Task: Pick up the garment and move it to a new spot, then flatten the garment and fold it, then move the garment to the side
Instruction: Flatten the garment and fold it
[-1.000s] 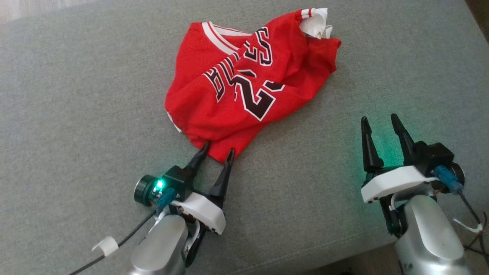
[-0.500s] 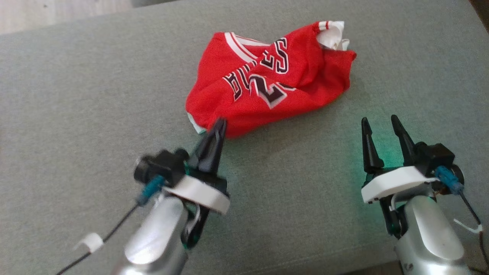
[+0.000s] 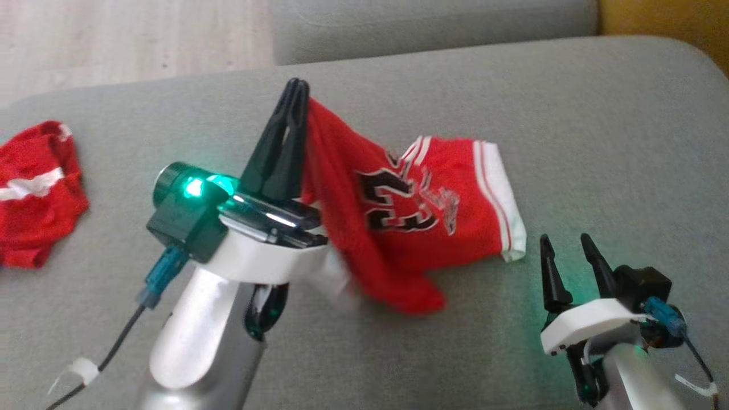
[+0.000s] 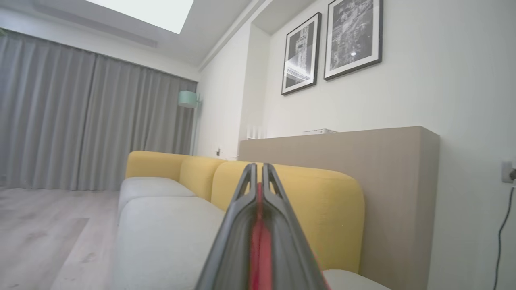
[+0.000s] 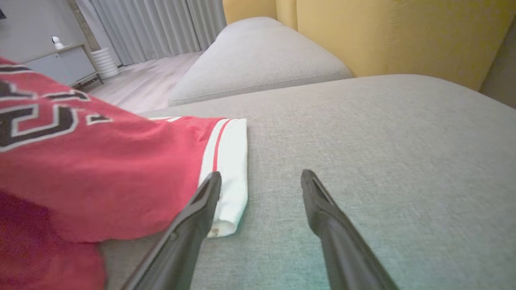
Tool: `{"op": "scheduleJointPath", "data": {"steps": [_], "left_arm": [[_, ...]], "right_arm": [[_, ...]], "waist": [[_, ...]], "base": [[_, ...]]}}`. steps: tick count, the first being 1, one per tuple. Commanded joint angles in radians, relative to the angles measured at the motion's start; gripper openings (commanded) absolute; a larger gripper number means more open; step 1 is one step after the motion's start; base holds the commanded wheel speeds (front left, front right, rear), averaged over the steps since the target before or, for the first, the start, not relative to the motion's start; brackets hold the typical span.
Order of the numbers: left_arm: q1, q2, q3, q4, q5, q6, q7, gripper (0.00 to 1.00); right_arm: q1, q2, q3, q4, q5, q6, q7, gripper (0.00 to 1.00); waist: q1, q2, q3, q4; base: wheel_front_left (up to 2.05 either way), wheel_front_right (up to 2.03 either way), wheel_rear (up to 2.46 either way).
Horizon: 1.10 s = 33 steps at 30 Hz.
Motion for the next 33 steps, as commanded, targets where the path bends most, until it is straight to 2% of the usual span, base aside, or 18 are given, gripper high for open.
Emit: {"op": "scheduleJointPath", "data": {"steps": [1,6,12,13,14,15,18,20,27,31,33], "left_arm": [[-0.042,0.023,0.05,-0.005,0.002,-0.003,-0.004,0.0],[-0.106,0.096,0.105,0.144,-0.021,-0.004,0.011,0.0],[-0.243,0.209,0.165,0.417,0.003,0.01,0.023,0.02],[-0.265,0.222,0.178,0.462,0.007,0.019,0.018,0.28],[-0.285,0.231,0.192,0.504,0.009,0.03,0.012,0.7],[-0.301,0.236,0.203,0.542,0.013,0.042,0.007,1.0],[-0.327,0.228,0.239,0.601,0.011,0.073,-0.002,1.0],[-0.317,0.214,0.253,0.574,0.025,0.075,-0.003,1.0],[-0.133,0.081,0.264,0.434,0.049,0.039,-0.004,1.0],[-0.01,0.021,0.235,0.397,0.027,0.016,-0.004,1.0],[0.051,0.009,0.191,0.4,0.004,0.006,-0.004,1.0]], "right_arm": [[-0.021,0.0,0.031,-0.028,0.011,0.003,-0.007,1.0],[-0.046,0.0,0.073,-0.042,0.039,0.003,-0.007,1.0],[-0.098,0.0,0.122,-0.054,0.044,0.003,-0.007,1.0],[-0.104,0.0,0.126,-0.055,0.043,0.003,-0.007,1.0],[-0.108,0.0,0.129,-0.056,0.041,0.003,-0.007,1.0],[-0.112,0.0,0.131,-0.058,0.039,0.003,-0.007,1.0],[-0.114,0.0,0.126,-0.061,0.034,0.003,-0.007,1.0],[-0.111,0.0,0.114,-0.063,0.03,0.003,-0.007,1.0],[-0.091,0.0,0.105,-0.049,0.027,0.003,-0.007,1.0],[-0.081,0.0,0.11,-0.039,0.026,0.003,-0.007,1.0],[-0.073,0.0,0.111,-0.034,0.025,0.003,-0.007,1.0]], "waist": [[0.0002,-0.0001,-0.015,0.026],[0.0002,-0.0001,0.046,0.01],[0.0002,-0.0001,0.147,-0.049],[0.0002,-0.0001,0.159,-0.058],[0.0002,-0.0001,0.168,-0.064],[0.0002,-0.0001,0.174,-0.069],[0.0002,-0.0001,0.182,-0.071],[0.0002,-0.0001,0.182,-0.061],[0.0002,-0.0001,0.144,-0.006],[0.0002,-0.0001,0.109,0.018],[0.0002,-0.0001,0.091,0.027]], "base": [[0.0,0.0,0.0],[0.0,0.0,0.0],[0.0,0.0,0.0],[0.0,0.0,0.0],[0.0,0.0,0.0],[0.0,0.0,0.0],[0.0,0.0,0.0],[0.0,0.0,0.0],[0.0,0.0,0.0],[0.0,0.0,0.0],[0.0,0.0,0.0]]}}
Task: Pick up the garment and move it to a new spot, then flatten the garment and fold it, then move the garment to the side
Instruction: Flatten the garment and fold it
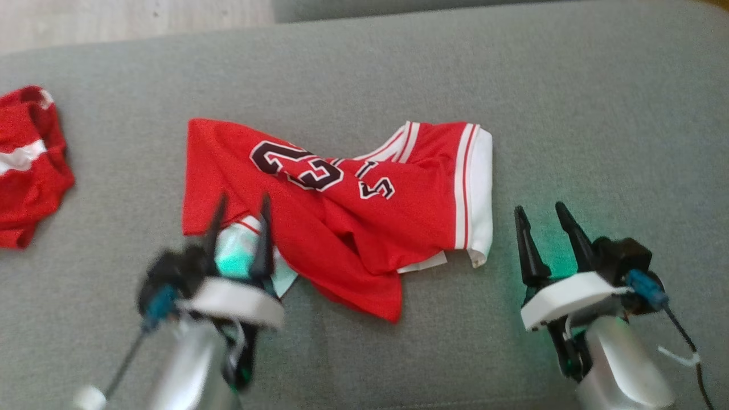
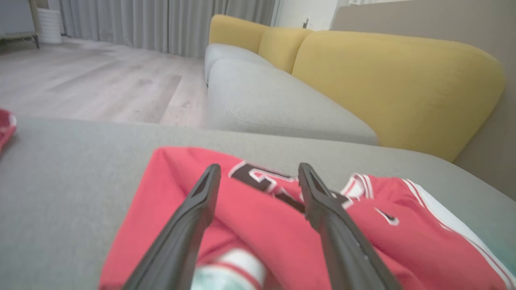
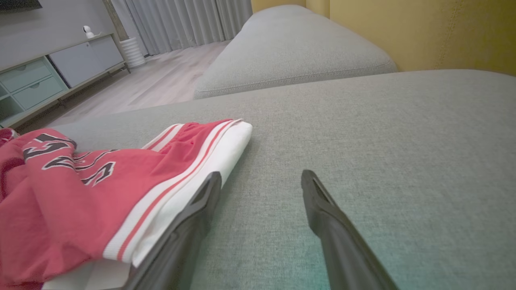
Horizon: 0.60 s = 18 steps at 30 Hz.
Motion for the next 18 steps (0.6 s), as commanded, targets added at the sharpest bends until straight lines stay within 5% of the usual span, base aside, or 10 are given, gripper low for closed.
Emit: {"op": "scheduleJointPath", "data": {"steps": [1,10,18], "left_arm": [[0.018,0.007,-0.006,-0.031,-0.033,-0.008,-0.005,1.0],[0.155,0.005,-0.413,0.036,-0.276,-0.017,-0.005,1.0],[0.115,0.005,-0.487,0.124,-0.415,-0.017,-0.005,1.0]], "right_arm": [[0.015,-0.001,0.021,-0.02,-0.009,0.003,-0.007,1.0],[0.034,-0.001,0.011,0.001,-0.035,0.003,-0.007,1.0],[0.037,-0.001,-0.001,0.002,-0.048,0.003,-0.007,1.0]], "waist": [[0.0001,0.0,-0.028,0.017],[0.0001,0.0,-0.06,0.015],[0.0001,0.0,-0.049,0.0]], "base": [[0.0,0.0,0.0],[0.0,0.0,0.0],[0.0,0.0,0.0]]}}
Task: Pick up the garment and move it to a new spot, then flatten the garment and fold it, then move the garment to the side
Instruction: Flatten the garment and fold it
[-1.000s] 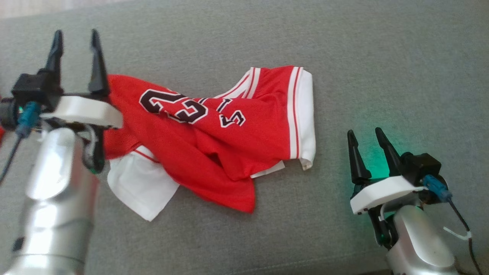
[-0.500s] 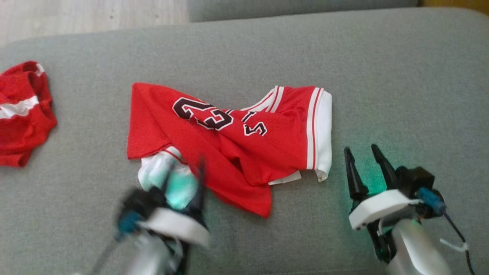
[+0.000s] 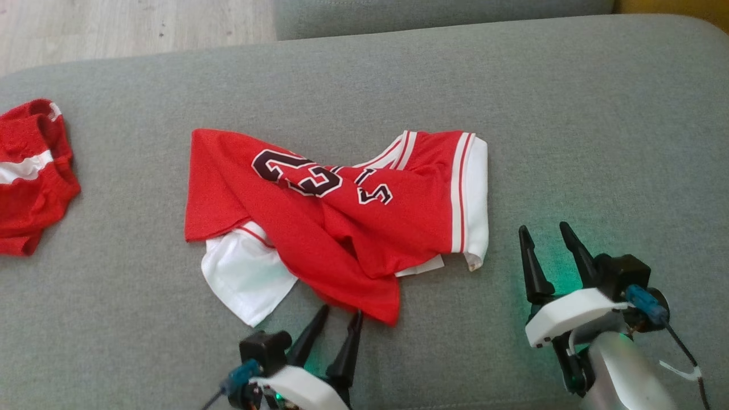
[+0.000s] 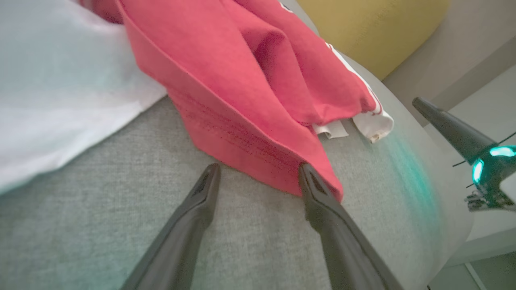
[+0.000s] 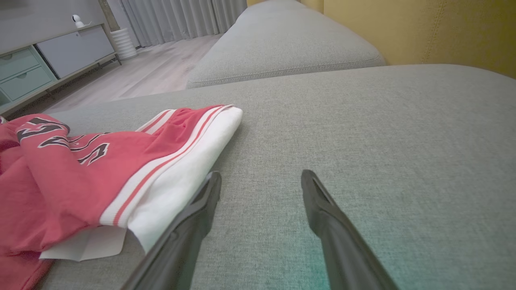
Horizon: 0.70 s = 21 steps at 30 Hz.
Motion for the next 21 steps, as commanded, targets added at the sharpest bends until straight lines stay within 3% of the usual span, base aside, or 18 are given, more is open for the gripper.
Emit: {"op": "scheduleJointPath", "data": {"steps": [1,10,21], "left_arm": [[-0.036,0.003,0.018,-0.021,-0.034,0.002,-0.005,1.0],[-0.056,0.002,-0.07,-0.094,-0.186,0.002,-0.005,1.0],[-0.064,0.019,-0.12,-0.124,-0.264,0.002,-0.005,1.0]], "right_arm": [[-0.007,-0.002,0.02,-0.023,-0.01,0.003,-0.007,1.0],[-0.01,-0.002,0.018,-0.014,-0.01,0.003,-0.007,1.0],[-0.008,-0.002,0.012,-0.001,-0.005,0.003,-0.007,1.0]], "waist": [[0.0001,-0.0001,0.003,-0.002],[0.0001,-0.0001,0.008,-0.008],[0.0001,-0.0001,0.006,-0.006]], "base": [[0.0,0.0,0.0],[0.0,0.0,0.0],[0.0,0.0,0.0]]}}
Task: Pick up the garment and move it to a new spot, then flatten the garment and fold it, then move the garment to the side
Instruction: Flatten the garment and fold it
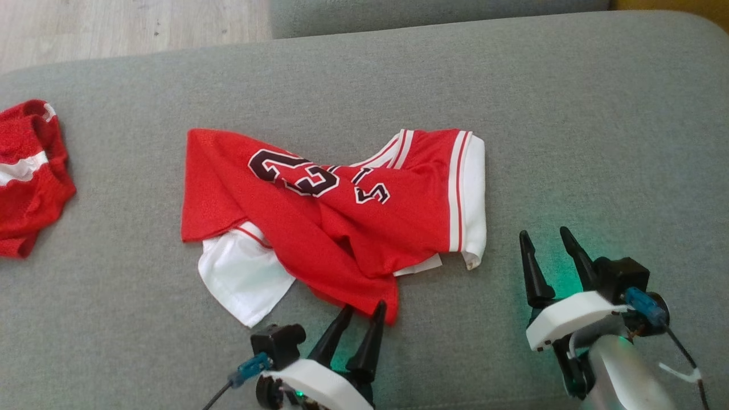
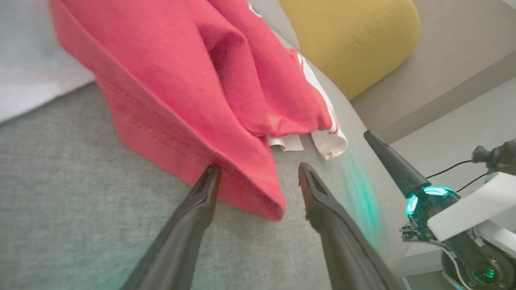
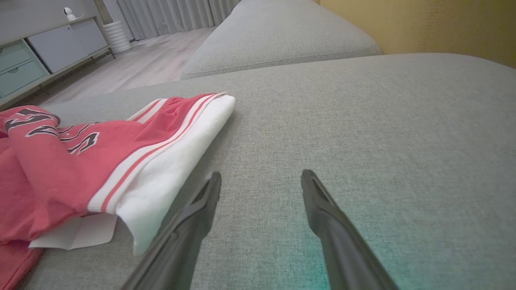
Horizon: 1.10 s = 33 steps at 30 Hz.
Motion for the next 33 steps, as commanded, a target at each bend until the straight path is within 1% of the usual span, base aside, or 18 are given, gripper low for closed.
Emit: {"op": "scheduleJointPath", "data": {"steps": [1,3,4,5,6,7,12,16,20,24,27,31,33], "left_arm": [[-0.034,0.009,0.015,-0.015,-0.002,0.002,-0.005,1.0],[-0.041,0.009,0.006,0.001,-0.005,0.002,-0.005,1.0],[-0.045,0.008,0.002,0.011,-0.008,0.002,-0.005,0.92],[-0.048,0.007,0.004,0.019,-0.013,0.002,-0.005,0.5],[-0.051,0.006,0.01,0.026,-0.019,0.002,-0.005,0.39],[-0.054,0.005,0.012,0.032,-0.024,0.002,-0.005,0.0],[-0.063,0.005,0.02,0.035,-0.042,0.002,-0.005,0.0],[-0.055,0.025,0.098,0.008,-0.045,0.002,-0.005,0.0],[-0.043,0.06,0.176,-0.042,-0.012,0.002,-0.005,0.0],[-0.044,0.115,0.207,-0.093,0.017,0.002,-0.005,0.0],[-0.071,0.176,0.217,-0.114,0.033,0.002,-0.005,0.0],[-0.141,0.267,0.263,-0.115,0.059,0.002,-0.005,0.0],[-0.177,0.303,0.291,-0.105,0.07,0.002,-0.005,0.0]], "right_arm": [[-0.009,-0.002,0.019,-0.025,0.0,0.003,-0.007,1.0],[-0.012,-0.002,0.021,-0.025,0.0,0.003,-0.007,1.0],[-0.013,-0.002,0.021,-0.025,0.0,0.003,-0.007,1.0],[-0.015,-0.002,0.021,-0.026,-0.001,0.003,-0.007,1.0],[-0.016,-0.002,0.021,-0.026,-0.001,0.003,-0.007,1.0],[-0.017,-0.002,0.021,-0.027,-0.001,0.003,-0.007,1.0],[-0.014,-0.002,0.008,-0.032,0.001,0.003,-0.007,1.0],[-0.004,-0.002,-0.004,-0.037,0.011,0.003,-0.007,1.0],[0.008,-0.002,-0.003,-0.039,0.032,0.003,-0.007,1.0],[0.015,-0.002,0.013,-0.038,0.059,0.003,-0.007,1.0],[0.014,-0.002,0.025,-0.038,0.073,0.003,-0.007,1.0],[0.011,-0.002,0.035,-0.035,0.077,0.003,-0.007,1.0],[0.007,-0.002,0.04,-0.034,0.078,0.003,-0.007,1.0]], "waist": [[0.0,-0.0001,0.002,0.0],[0.0,-0.0001,0.006,-0.002],[0.0,-0.0001,0.008,-0.002],[0.0,-0.0001,0.011,-0.003],[0.0,-0.0001,0.012,-0.004],[0.0,-0.0001,0.014,-0.004],[0.0,-0.0001,0.012,0.004],[0.0,-0.0001,-0.001,0.033],[0.0,-0.0001,-0.026,0.079],[0.0,-0.0001,-0.05,0.123],[0.0,-0.0001,-0.059,0.148],[0.0,-0.0001,-0.062,0.161],[0.0,-0.0001,-0.062,0.16]], "base": [[0.0,0.0,0.0],[0.0,0.0,0.0],[0.0,0.0,0.0],[0.0,0.0,0.0],[0.0,0.0,0.0],[0.0,0.0,0.0],[0.0,0.0,0.0],[0.0,0.0,0.0],[0.0,0.0,0.0],[0.0,0.0,0.0],[0.0,0.0,0.0],[0.0,0.0,0.0],[0.0,0.0,0.0]]}}
